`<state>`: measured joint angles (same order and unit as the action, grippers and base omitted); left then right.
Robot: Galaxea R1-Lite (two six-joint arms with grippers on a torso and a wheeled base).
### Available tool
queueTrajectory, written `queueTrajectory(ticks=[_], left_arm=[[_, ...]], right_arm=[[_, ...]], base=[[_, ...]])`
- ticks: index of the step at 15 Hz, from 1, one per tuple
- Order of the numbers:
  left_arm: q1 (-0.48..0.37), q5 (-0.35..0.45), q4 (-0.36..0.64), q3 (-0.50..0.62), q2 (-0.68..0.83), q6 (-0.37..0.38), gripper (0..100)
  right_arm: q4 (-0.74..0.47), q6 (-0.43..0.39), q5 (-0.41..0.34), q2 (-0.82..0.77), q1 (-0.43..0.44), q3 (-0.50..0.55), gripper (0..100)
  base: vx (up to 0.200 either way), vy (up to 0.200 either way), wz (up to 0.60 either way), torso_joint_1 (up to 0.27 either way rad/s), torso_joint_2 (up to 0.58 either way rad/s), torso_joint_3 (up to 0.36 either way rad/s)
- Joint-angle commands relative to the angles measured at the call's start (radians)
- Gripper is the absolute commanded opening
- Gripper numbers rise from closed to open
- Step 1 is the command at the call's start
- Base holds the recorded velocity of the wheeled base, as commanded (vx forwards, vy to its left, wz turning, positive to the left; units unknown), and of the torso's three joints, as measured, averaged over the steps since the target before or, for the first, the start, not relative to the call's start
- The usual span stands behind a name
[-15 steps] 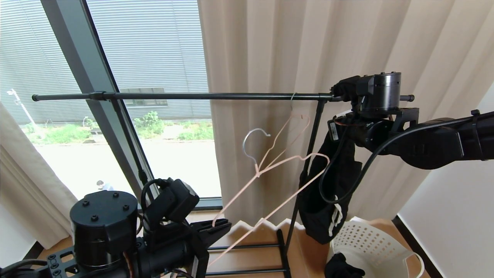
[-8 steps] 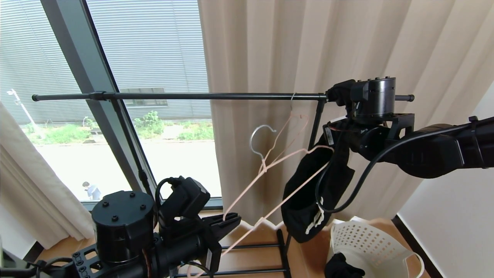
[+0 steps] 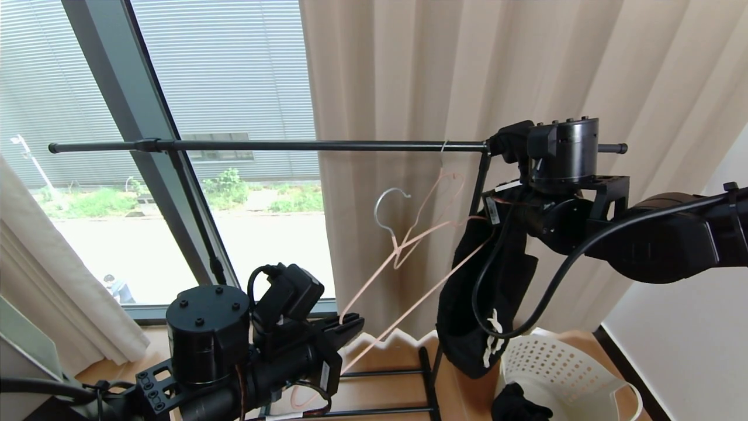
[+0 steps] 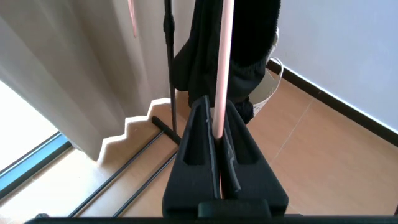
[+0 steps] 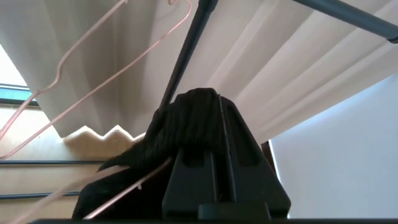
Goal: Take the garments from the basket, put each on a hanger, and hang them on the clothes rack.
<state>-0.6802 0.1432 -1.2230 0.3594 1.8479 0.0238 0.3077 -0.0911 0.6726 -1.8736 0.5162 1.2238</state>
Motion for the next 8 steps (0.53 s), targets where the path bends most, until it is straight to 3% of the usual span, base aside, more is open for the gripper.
queueTrajectory(ticks=[1,8], left_arm=[[-0.001,0.001,0.0,0.009,0.022,-0.002,0],[0.001,-0.024,-0.026,-0.003,0.017,-0.001,0]], right_arm=[[0.002,0.025,0.002,0.008,0.044,-0.012,0],[0.002,0.159,0.074,0.056,0.242,-0.072,0]], base=[[0.0,0.0,0.0,0.0,0.0,0.0],[0.0,0.0,0.0,0.0,0.0,0.0]])
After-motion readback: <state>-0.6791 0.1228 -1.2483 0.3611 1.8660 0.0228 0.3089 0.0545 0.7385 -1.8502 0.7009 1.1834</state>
